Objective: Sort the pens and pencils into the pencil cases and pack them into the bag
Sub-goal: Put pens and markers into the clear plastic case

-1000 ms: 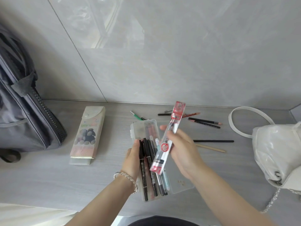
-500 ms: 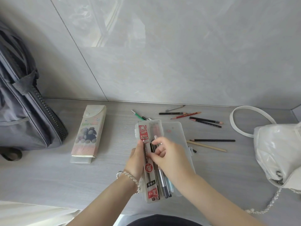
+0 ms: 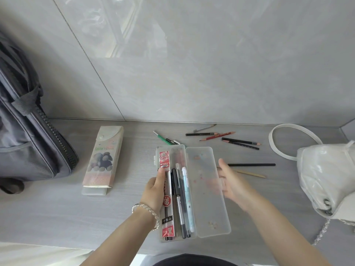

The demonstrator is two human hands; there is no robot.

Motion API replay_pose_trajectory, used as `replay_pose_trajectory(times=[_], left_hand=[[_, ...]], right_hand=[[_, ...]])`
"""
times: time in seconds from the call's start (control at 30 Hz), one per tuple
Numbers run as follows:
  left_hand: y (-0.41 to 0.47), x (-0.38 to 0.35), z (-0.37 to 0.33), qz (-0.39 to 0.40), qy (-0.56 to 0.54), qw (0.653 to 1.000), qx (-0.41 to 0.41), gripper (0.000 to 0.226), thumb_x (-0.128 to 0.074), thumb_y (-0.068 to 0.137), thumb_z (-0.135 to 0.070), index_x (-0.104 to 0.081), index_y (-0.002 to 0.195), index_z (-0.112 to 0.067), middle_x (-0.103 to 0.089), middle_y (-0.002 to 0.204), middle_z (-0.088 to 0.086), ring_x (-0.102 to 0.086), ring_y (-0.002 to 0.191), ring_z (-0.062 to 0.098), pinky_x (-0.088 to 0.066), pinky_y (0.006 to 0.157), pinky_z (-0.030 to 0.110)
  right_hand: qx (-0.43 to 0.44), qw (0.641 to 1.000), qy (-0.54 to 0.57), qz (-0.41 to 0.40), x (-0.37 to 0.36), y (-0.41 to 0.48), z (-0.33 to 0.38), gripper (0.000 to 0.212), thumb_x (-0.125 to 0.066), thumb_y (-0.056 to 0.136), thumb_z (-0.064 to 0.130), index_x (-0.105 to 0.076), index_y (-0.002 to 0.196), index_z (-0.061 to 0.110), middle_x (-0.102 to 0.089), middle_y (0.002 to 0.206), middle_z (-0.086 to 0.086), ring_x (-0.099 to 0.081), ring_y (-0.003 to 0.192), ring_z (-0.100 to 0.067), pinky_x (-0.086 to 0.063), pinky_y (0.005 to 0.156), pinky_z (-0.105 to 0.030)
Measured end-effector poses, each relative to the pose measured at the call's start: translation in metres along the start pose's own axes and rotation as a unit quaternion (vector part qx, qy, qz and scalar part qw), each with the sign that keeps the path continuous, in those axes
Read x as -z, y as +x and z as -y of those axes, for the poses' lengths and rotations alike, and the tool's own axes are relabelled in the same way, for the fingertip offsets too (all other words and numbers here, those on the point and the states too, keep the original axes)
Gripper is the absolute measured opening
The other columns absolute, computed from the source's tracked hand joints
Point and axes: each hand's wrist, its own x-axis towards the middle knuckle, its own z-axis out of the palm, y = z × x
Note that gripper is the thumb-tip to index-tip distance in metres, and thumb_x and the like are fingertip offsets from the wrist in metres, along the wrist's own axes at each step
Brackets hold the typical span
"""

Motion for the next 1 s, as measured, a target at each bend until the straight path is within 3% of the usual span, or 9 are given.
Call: replay_pose_trajectory(times=[0.17,0.23,0.3,0.4,0.57,0.67,0.83,0.9,1.0], left_hand=[[0.008,0.003,0.003,0.025,-0.078,0.996,0.03,0.096,-0.029,0.055,-0.093,-0.065,0.105,-0.019,-0.072,0.099,0.011,-0.067,0.091,0.028,-0.052,0.09,0.043],[0.002,0.001,-0.004,0.082,-0.131,0.987,0.043,0.088,-0.022,0.072,-0.083,-0.068,0.101,-0.015,-0.075,0.087,0.01,-0.071,0.081,0.023,-0.057,0.076,0.031],[-0.005,-0.003,-0.011,0.159,-0.15,0.975,0.029,0.074,-0.015,0.086,-0.065,-0.067,0.099,-0.013,-0.076,0.081,0.005,-0.073,0.076,0.014,-0.057,0.064,0.021],[-0.008,-0.003,-0.009,0.147,-0.151,0.977,-0.009,0.066,-0.041,0.077,-0.063,-0.065,0.109,-0.011,-0.073,0.103,0.011,-0.068,0.099,0.023,-0.054,0.09,0.034],[0.006,0.012,0.014,0.0,-0.049,0.999,0.003,0.068,-0.057,0.067,-0.069,-0.067,0.082,-0.004,-0.071,0.089,0.021,-0.067,0.086,0.033,-0.05,0.092,0.045],[0.008,0.021,0.014,-0.017,-0.007,1.0,-0.023,0.061,-0.056,0.07,-0.062,-0.065,0.077,-0.002,-0.063,0.079,0.017,-0.059,0.074,0.025,-0.047,0.078,0.036],[0.01,0.026,0.007,-0.024,0.11,0.988,-0.102,0.053,-0.058,0.075,-0.06,-0.049,0.06,-0.01,-0.049,0.055,0.002,-0.047,0.057,0.02,-0.037,0.06,0.03],[0.006,0.022,0.001,-0.008,0.169,0.977,-0.128,0.031,-0.066,0.071,-0.053,-0.055,0.076,-0.024,-0.059,0.072,-0.003,-0.055,0.071,0.017,-0.042,0.062,0.023],[0.0,0.015,-0.004,0.05,0.263,0.956,-0.119,0.1,-0.074,0.053,-0.059,-0.032,0.135,-0.02,-0.049,0.123,-0.001,-0.053,0.111,0.018,-0.044,0.088,0.024]], right_hand=[[0.132,0.984,0.11,0.053,-0.008,-0.017,0.008,0.04,-0.037,0.097,0.033,-0.07,0.095,0.01,-0.072,0.095,-0.004,-0.069,0.084,-0.014,-0.054,0.076,-0.026],[0.224,0.971,-0.038,0.073,-0.027,-0.03,0.008,0.025,-0.049,0.093,0.029,-0.073,0.091,0.022,-0.063,0.11,0.014,-0.059,0.103,0.0,-0.043,0.094,-0.017],[0.328,0.91,-0.249,0.046,-0.047,-0.034,-0.002,0.018,-0.057,0.09,0.026,-0.071,0.099,0.03,-0.039,0.125,0.025,-0.034,0.12,0.006,-0.019,0.098,0.001],[0.417,0.857,-0.302,-0.004,-0.066,-0.031,-0.014,0.024,-0.065,0.083,0.023,-0.066,0.104,0.034,-0.031,0.128,0.017,-0.026,0.118,0.003,-0.014,0.09,0.007],[0.192,0.972,-0.132,0.015,-0.071,-0.011,-0.014,0.05,-0.068,0.081,0.028,-0.04,0.122,0.027,-0.046,0.123,0.004,-0.049,0.106,0.0,-0.039,0.087,-0.012],[0.082,0.988,-0.075,0.108,-0.075,-0.003,-0.015,0.036,-0.061,0.085,0.034,-0.058,0.117,0.018,-0.065,0.113,0.0,-0.062,0.102,-0.013,-0.048,0.088,-0.029],[0.066,0.992,0.054,0.096,-0.078,0.001,-0.019,0.021,-0.065,0.082,0.019,-0.068,0.102,0.011,-0.072,0.102,-0.012,-0.069,0.09,-0.025,-0.054,0.081,-0.034],[0.057,0.991,0.102,0.065,-0.079,0.003,-0.017,0.02,-0.065,0.083,0.016,-0.067,0.101,0.007,-0.071,0.099,-0.014,-0.068,0.08,-0.022,-0.055,0.069,-0.027],[0.066,0.991,0.112,0.039,-0.08,0.006,-0.01,0.019,-0.065,0.083,0.018,-0.067,0.099,0.008,-0.072,0.095,-0.011,-0.068,0.076,-0.018,-0.053,0.059,-0.022]])
